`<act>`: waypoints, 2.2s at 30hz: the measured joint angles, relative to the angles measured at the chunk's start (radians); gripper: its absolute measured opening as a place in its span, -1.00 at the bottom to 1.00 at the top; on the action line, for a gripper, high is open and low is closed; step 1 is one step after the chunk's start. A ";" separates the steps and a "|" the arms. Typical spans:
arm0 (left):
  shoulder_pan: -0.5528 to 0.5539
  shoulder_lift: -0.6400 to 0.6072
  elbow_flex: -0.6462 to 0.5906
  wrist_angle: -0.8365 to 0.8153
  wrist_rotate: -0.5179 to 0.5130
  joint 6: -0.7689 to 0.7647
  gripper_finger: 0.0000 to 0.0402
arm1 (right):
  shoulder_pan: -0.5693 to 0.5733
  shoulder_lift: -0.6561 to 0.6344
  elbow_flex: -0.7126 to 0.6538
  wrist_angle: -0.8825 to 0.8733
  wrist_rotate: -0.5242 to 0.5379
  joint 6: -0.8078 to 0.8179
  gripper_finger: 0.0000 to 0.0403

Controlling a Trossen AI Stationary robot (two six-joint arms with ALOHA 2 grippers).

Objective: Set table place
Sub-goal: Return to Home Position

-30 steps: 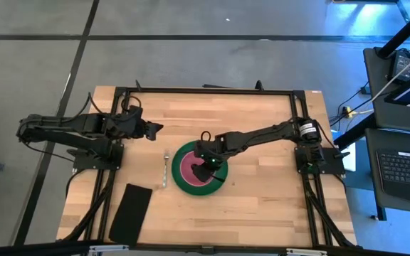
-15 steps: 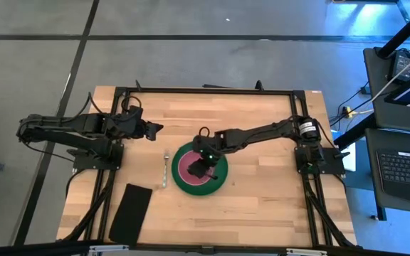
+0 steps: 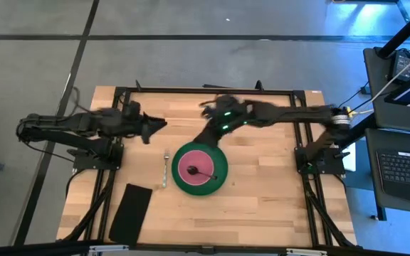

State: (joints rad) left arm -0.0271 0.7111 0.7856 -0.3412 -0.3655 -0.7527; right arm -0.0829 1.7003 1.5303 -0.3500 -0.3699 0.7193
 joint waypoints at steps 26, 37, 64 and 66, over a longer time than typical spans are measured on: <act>-0.244 -0.140 0.327 -0.221 -0.014 0.375 -0.38 | 0.494 -0.678 -0.013 -0.588 0.759 -0.241 -0.66; -0.244 -0.211 0.185 -0.142 0.029 0.317 -0.38 | 0.467 -0.886 -0.553 0.180 0.503 -0.361 -0.66; -0.244 -0.654 -0.470 0.362 0.104 0.440 -0.38 | 0.456 -1.426 -1.326 0.760 0.560 -0.332 -0.66; -0.244 -0.653 -0.482 0.387 0.124 0.419 -0.38 | 0.455 -1.439 -1.357 0.788 0.566 -0.326 -0.66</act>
State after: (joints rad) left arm -0.2707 0.0583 0.3032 0.0455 -0.2420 -0.3340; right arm 0.3722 0.2611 0.1730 0.4384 0.1962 0.3938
